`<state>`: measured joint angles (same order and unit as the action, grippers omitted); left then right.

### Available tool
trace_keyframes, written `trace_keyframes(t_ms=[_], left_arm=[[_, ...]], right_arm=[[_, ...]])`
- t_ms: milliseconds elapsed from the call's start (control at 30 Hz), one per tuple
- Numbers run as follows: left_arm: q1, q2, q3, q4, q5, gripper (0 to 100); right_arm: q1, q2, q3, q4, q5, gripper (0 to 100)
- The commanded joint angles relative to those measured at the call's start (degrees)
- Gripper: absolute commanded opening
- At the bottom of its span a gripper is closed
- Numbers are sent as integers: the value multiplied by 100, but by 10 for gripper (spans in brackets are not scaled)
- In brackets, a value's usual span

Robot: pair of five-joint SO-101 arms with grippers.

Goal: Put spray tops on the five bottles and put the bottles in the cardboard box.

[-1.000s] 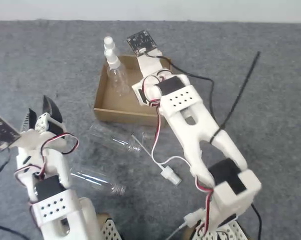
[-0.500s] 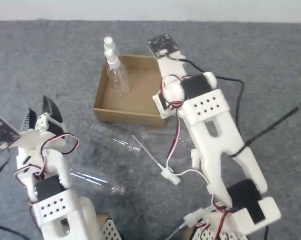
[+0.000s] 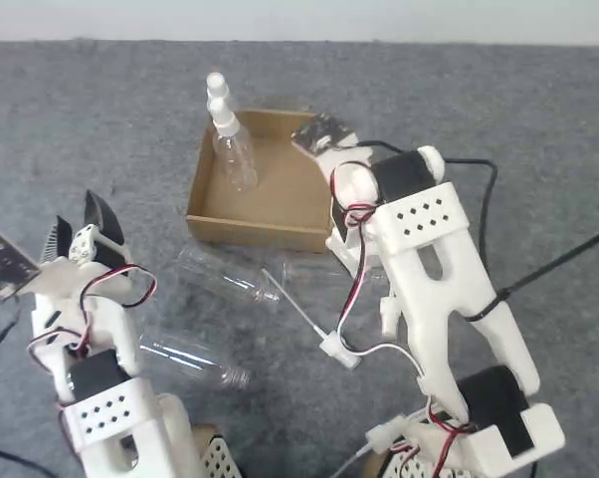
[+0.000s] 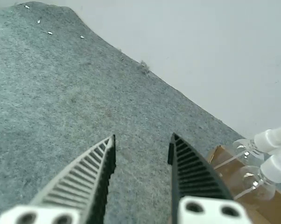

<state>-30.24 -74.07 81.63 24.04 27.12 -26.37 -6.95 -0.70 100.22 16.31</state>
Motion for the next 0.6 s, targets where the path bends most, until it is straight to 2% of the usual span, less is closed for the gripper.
trace_keyframes(t_ms=[0,300,567], left_arm=[[-18,-79,-84,-202,-79,177],[-18,-79,-84,-202,-79,177],[-18,-79,-84,-202,-79,177]], right_arm=[[-57,-435,220,-84,589,262],[-400,-418,1196,-1262,1371,263],[-866,-374,2497,-2853,1415,262]])
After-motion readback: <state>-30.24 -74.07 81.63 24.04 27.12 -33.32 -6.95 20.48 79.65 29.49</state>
